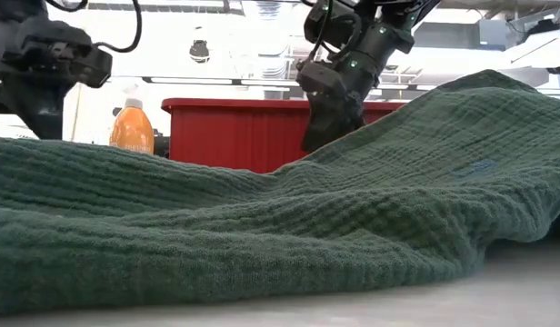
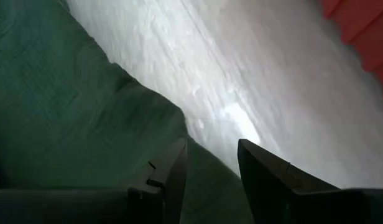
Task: Fold laundry
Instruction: Fold the green shirt
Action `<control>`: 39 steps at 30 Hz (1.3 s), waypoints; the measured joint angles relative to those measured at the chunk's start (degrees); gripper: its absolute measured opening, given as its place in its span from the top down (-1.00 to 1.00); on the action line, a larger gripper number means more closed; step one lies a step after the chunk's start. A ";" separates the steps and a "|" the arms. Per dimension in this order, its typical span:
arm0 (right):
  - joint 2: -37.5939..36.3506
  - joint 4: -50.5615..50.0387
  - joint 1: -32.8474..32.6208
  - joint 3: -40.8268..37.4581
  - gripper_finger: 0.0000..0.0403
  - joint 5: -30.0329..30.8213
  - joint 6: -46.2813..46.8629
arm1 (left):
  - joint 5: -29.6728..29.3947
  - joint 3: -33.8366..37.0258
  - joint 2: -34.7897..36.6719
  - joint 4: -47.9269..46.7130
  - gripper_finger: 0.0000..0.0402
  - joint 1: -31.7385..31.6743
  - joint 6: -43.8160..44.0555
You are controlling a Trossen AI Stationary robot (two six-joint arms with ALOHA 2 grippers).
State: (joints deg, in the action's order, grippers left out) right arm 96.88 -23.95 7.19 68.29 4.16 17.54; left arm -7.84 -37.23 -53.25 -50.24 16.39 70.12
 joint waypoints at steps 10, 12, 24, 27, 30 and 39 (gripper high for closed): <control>-0.02 -1.89 1.23 0.00 0.15 -0.21 -2.88 | -5.39 0.00 -2.84 -1.61 0.96 -0.07 -4.75; -0.04 -2.39 1.28 0.00 0.15 -0.42 -3.01 | -4.43 0.00 -4.65 -1.88 0.90 -0.24 -5.62; -1.29 -4.44 2.13 0.00 0.15 -1.78 -1.00 | 4.17 0.00 -13.85 1.62 -0.05 -7.01 -20.94; -1.60 -6.78 3.43 0.00 0.15 1.51 6.46 | 5.06 0.00 -17.66 2.37 -0.18 -7.88 -21.94; -1.09 -7.39 3.73 0.00 0.15 1.37 7.91 | 7.94 0.00 -23.24 4.95 -0.21 -8.03 -24.53; 1.89 -6.27 2.75 -0.06 0.02 3.18 7.95 | 8.67 -1.66 -33.05 4.52 -0.06 -7.94 -26.58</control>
State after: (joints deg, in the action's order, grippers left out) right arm 98.77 -30.22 9.95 68.23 7.35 25.49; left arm 0.84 -38.90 -86.30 -45.72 8.45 43.55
